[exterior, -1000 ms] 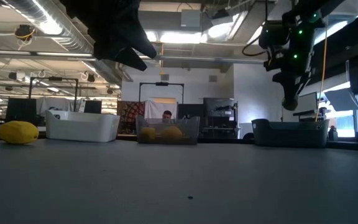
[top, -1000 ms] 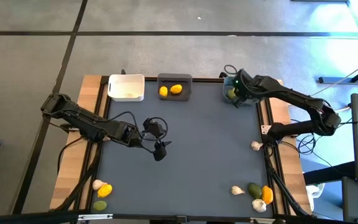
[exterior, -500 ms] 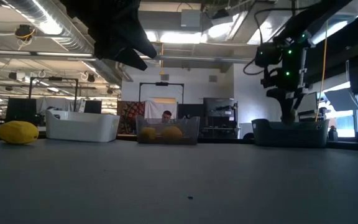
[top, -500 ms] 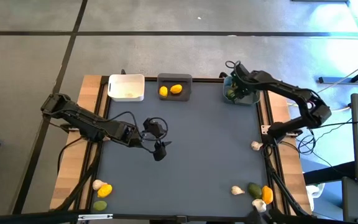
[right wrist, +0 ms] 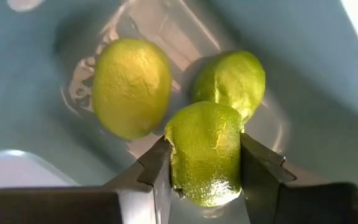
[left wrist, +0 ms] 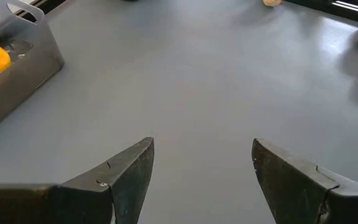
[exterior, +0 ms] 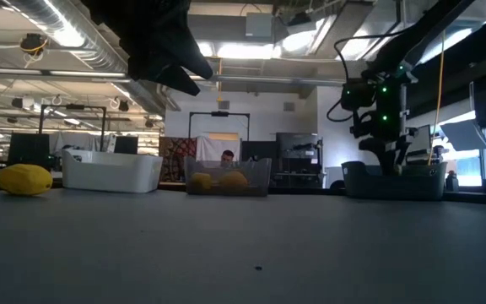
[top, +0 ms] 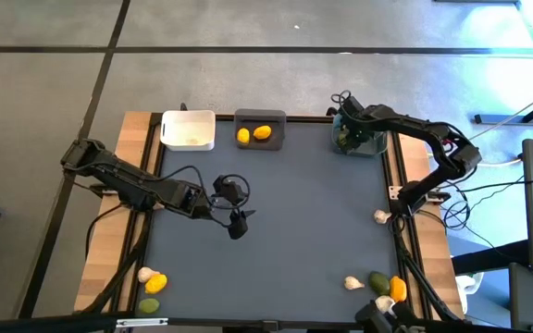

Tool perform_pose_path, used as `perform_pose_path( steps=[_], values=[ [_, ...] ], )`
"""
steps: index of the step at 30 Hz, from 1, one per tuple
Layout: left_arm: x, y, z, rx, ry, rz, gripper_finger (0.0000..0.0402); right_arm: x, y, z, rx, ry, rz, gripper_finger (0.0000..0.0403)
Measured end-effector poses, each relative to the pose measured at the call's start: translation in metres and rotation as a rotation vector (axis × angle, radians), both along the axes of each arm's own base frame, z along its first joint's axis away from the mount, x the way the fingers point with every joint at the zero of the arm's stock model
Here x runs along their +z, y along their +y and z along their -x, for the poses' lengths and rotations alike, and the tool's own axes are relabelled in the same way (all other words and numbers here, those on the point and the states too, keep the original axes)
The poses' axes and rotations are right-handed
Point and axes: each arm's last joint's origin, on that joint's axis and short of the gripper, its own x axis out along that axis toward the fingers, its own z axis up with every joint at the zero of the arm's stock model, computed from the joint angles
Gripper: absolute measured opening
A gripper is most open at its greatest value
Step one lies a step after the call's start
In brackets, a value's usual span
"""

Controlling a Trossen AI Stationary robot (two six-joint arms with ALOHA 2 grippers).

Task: Sort produce into baskets
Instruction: Put the lime into the blue bin, then put the lemon into the black transparent bin

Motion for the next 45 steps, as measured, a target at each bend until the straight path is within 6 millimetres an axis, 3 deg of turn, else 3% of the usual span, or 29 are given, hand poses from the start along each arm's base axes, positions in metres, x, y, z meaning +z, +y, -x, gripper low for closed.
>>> perform_pose_path(
  steps=[6, 18, 27, 32, 38, 45],
  values=[
    [0.0, 0.0, 0.0, 0.0, 0.0, 0.0, 0.0266, 0.0, -0.001, 0.001, 0.003, 0.038, 0.026, 0.0147],
    [0.0, 0.0, 0.0, -0.001, 0.0, -0.001, 0.0266, -0.001, 0.0, 0.0, 0.012, 0.018, 0.001, 0.0242],
    [0.0, 0.0, 0.0, -0.02, 0.011, -0.026, 0.0266, 0.009, 0.005, 0.002, 0.019, -0.004, 0.012, 0.0239],
    [0.0, 0.0, 0.0, -0.048, 0.026, -0.059, 0.0266, 0.035, 0.027, 0.0, 0.063, -0.084, 0.054, 0.0233],
    [0.0, 0.0, 0.0, -0.076, 0.04, -0.094, 0.0267, 0.071, 0.069, -0.009, 0.196, -0.283, 0.104, 0.0232],
    [0.0, 0.009, -0.002, -0.037, 0.041, -0.085, 0.0267, 0.093, 0.117, -0.03, 0.362, -0.473, 0.128, 0.0232]
  ],
)
